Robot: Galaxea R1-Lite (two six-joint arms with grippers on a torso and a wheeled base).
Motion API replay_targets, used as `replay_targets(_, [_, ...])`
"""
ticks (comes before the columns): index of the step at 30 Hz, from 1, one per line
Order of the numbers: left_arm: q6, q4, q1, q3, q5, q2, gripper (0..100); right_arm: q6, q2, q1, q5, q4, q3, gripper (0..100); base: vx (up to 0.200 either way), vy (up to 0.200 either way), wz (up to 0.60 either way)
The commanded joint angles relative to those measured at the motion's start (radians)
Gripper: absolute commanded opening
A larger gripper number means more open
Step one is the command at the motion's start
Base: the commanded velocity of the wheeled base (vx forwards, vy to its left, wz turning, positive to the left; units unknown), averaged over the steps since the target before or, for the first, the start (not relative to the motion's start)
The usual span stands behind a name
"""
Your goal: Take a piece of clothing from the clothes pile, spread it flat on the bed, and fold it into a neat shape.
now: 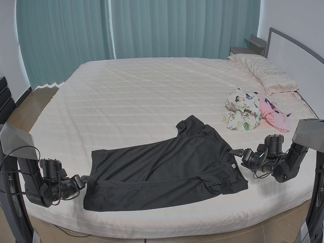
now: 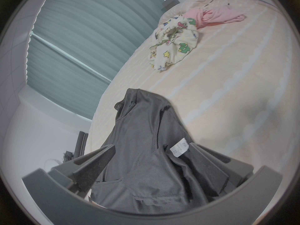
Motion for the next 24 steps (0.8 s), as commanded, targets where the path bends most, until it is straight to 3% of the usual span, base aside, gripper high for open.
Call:
replay_targets(1, [-0.009,-0.002,0.033,0.021,-0.006,-0.051,100,0.007,-0.042,-0.019,0.004,0.0,0.028,100,0.0,0.0,0.0])
replay_targets(3, [-0.024,-0.002,0.036,0.025,-0.007,-0.049,100,0.009,-0.045,-0.013,0.004,0.001,0.022,100,0.0,0.0,0.0])
replay_targets(18, [-0.041,-0.002,0.047,0.016,-0.014,-0.035,100,0.009,-0.039,0.001,0.005,0.0,0.022,100,0.2,0.0,0.0])
replay_targets(24, [-0.087,-0.005,0.058,-0.009,-0.015,-0.037,100,0.009,-0.039,0.01,0.005,0.0,0.027,100,0.0,0.0,0.0])
